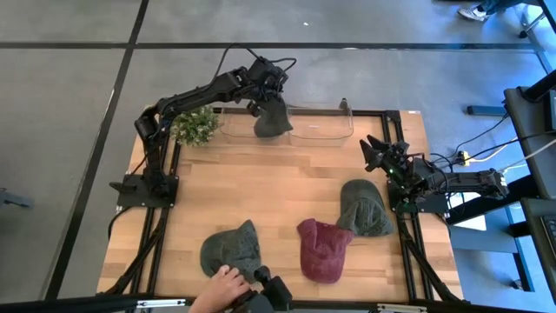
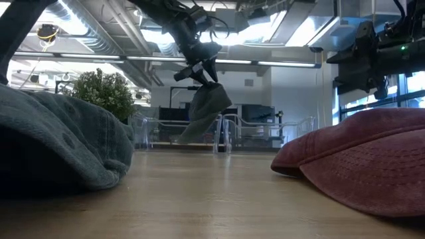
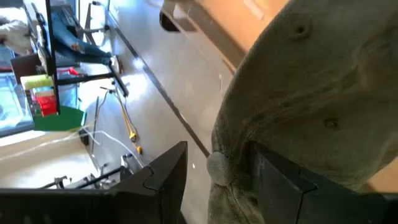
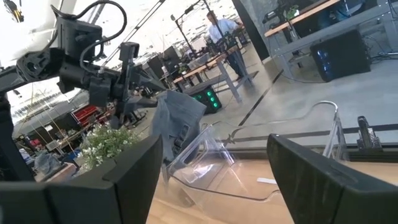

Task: Pick & Place hat
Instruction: Put the top left black cap into the left transparent bin, then put the left black cap into the left transparent bin

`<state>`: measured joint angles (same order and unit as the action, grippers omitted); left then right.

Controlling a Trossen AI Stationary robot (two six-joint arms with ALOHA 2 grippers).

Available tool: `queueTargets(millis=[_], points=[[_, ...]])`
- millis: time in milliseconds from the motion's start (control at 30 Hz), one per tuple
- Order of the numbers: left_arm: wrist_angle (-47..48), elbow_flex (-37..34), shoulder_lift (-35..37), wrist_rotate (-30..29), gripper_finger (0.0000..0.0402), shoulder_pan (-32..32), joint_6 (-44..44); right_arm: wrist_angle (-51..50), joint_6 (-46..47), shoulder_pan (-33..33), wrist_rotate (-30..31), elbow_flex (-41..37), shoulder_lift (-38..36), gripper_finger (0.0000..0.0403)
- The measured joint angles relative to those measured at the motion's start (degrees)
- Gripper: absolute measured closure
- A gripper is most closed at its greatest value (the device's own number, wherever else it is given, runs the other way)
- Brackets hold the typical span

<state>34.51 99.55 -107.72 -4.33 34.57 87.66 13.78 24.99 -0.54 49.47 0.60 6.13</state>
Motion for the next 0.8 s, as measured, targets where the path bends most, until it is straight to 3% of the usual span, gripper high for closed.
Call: queueTargets(millis=[200,467,800], points=[[1.11,0.04,0.07,2.31,0.0237,-1.57,-2.39,-0.06,-0.02,0.00,0.02,0.00,0.02,0.0114],[9.95,0.07,0.49,1.10,0.0241,-2.52,-4.55,-0.02,-2.03,-0.01,0.05,0.00,0.01,0.0114],[15.11,0.11,9.80,1.72,0.0240,-9.08,-13.94,0.01,-3.21,-0.02,0.12,0.00,0.02,0.0114]])
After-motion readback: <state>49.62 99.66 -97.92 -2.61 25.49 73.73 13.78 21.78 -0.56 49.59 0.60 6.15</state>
